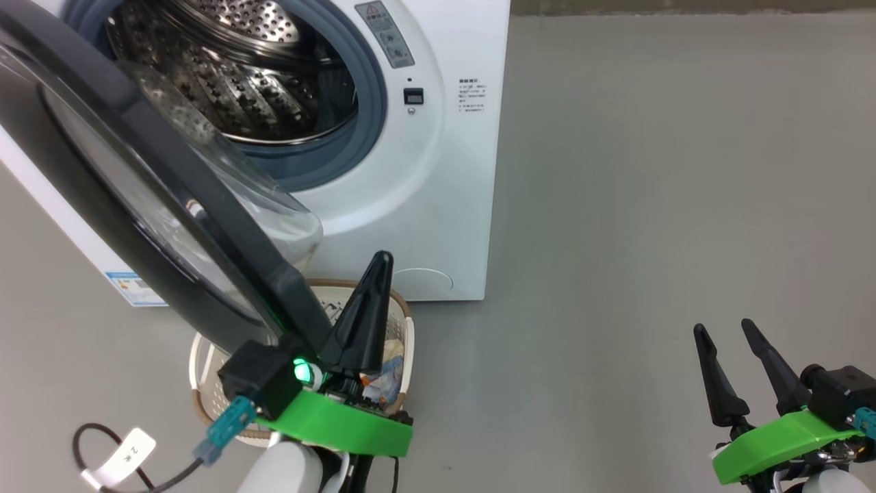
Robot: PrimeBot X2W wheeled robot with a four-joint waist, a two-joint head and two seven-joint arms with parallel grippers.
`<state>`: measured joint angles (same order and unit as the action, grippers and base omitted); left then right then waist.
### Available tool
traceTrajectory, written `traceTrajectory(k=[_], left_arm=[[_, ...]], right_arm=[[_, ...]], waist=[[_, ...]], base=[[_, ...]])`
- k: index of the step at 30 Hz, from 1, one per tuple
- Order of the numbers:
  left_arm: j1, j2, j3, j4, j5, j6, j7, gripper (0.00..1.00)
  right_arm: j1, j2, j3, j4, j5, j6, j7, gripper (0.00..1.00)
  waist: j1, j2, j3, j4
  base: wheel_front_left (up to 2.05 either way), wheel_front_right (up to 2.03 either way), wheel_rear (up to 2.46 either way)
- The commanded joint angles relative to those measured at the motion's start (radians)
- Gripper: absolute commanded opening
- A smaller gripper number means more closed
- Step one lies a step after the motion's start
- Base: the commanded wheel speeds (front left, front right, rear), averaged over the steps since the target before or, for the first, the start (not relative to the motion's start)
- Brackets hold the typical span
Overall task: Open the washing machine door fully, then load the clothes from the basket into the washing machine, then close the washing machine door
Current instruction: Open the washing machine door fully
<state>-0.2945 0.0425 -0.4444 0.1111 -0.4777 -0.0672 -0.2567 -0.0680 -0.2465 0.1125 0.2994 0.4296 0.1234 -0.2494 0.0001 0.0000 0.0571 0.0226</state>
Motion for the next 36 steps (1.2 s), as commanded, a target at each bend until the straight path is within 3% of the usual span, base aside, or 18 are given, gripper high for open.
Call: traceTrajectory(k=[1, 20, 36], left_arm=[[-0.050, 0.008, 0.022, 0.023, -0.021, 0.013, -0.005, 0.00], [-0.096, 0.008, 0.094, 0.259, -0.071, 0.027, -0.005, 0.00], [-0.057, 0.008, 0.136, 0.274, -0.078, 0.029, -0.005, 0.00]], right_arm=[[-0.033, -0.015, 0.017, -0.028, -0.010, 0.007, -0.012, 1.00], [-0.056, -0.015, 0.023, -0.035, -0.012, 0.007, -0.012, 1.00], [-0.047, -0.025, 0.018, -0.039, -0.011, 0.007, -0.012, 1.00]], waist=[[-0.0001, 0.0000, 0.010, -0.007], [-0.0001, 0.0000, 0.026, -0.002], [-0.0001, 0.0000, 0.010, 0.040]], base=[[0.00, 0.00, 0.00], [0.00, 0.00, 0.00], [0.00, 0.00, 0.00]])
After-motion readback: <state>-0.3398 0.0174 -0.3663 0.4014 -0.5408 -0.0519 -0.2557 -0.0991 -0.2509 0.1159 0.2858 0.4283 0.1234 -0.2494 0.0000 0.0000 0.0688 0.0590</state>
